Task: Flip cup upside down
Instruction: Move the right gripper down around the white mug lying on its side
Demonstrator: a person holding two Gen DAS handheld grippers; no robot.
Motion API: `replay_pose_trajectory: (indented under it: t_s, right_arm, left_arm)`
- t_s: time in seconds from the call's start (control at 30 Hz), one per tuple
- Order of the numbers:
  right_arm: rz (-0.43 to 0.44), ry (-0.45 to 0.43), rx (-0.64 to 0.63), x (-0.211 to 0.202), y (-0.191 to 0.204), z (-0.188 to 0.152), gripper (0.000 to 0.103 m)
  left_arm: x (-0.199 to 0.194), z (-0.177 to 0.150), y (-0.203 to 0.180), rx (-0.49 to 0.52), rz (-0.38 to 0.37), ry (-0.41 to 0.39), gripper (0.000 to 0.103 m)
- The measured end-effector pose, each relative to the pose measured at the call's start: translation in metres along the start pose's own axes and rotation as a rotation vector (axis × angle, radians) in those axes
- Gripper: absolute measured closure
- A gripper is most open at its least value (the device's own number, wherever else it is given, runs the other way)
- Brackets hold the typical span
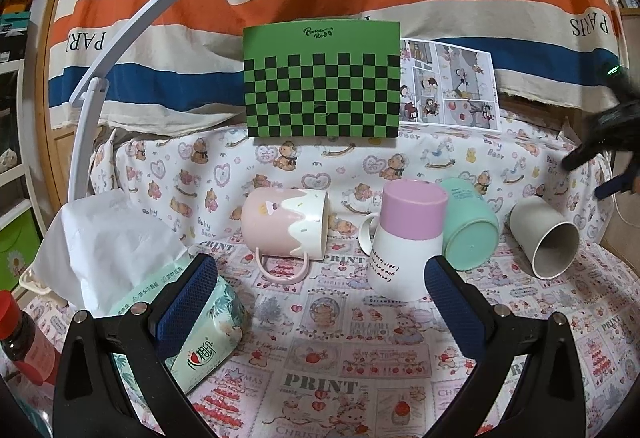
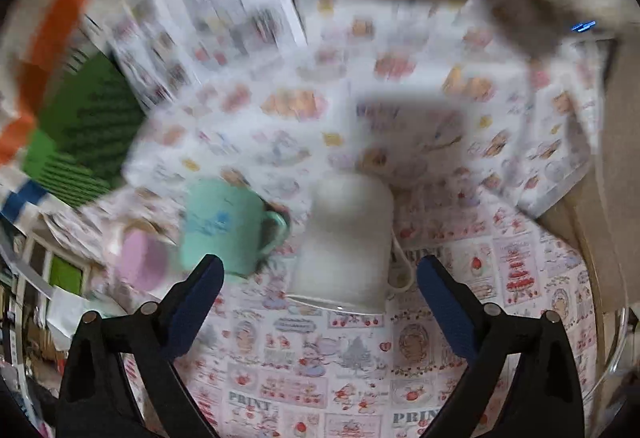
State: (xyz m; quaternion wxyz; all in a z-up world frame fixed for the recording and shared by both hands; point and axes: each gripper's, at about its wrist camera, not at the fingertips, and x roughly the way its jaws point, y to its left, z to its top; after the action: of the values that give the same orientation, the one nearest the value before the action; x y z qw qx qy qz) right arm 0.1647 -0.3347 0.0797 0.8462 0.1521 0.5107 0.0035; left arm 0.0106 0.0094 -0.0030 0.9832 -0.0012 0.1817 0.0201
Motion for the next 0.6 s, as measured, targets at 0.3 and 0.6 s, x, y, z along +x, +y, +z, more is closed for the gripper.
replay_pose_trajectory:
  t_s: [0.3, 0.6]
  right_arm:
    - [-0.078, 0.219, 0.114, 0.093, -0.019, 0.013, 0.017]
    - [-0.065, 0.236, 0.171, 0.104, -0.021, 0.003, 0.022]
  left_arm:
    - [0.001, 0.0, -0.004, 0.017, -0.006, 0.007, 0.0]
    - [0.007, 0.0, 0.001, -0.011, -0.002, 0.038, 0.0]
